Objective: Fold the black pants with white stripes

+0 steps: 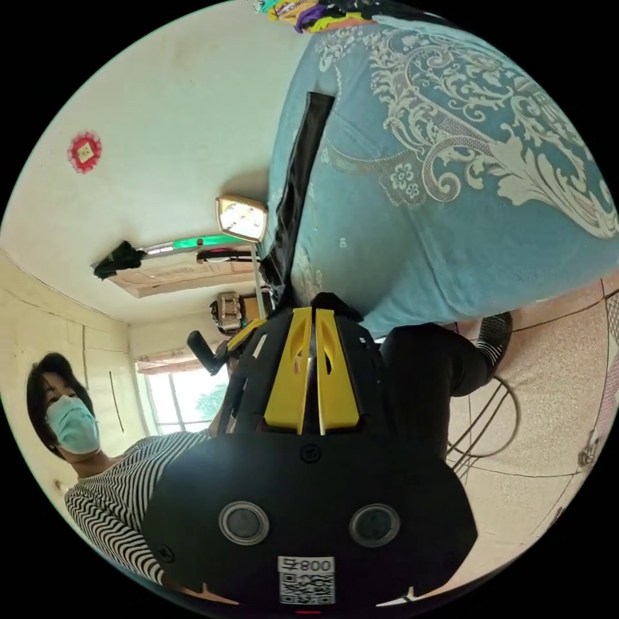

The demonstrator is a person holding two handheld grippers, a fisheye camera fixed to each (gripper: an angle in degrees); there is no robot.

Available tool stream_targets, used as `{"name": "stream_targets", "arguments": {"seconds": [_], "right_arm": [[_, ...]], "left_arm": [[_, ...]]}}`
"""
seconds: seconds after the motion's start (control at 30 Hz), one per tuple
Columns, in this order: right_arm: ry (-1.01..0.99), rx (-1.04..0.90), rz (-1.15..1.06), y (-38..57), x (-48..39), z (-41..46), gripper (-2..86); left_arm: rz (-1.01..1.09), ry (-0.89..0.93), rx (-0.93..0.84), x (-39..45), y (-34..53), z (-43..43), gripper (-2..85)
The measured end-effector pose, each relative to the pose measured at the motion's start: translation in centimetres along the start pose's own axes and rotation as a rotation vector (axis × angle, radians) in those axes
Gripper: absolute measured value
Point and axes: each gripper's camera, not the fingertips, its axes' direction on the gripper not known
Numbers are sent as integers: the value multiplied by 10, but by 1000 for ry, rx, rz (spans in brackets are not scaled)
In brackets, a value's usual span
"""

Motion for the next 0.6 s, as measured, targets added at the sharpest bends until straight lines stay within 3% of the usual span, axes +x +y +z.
{"name": "stream_targets", "arguments": {"seconds": [0.13, 0.3, 0.43, 0.53, 0.6], "right_arm": [[-137, 128, -54, 52, -59, -74, 6], [-134, 279, -110, 51, -110, -128, 7], [62, 347, -106, -15, -113, -149, 24], [152, 262, -136, -30, -119, -128, 43], [313, 170, -151, -26, -123, -101, 53]], "left_arm": [[-10, 56, 127, -7, -15, -19, 3], [-61, 39, 135, -26, -64, 3, 10], [-246, 135, 22, -60, -89, 48, 36], [-275, 188, 65, -71, -70, 47, 59], [-269, 170, 66, -75, -48, 42, 66]]}}
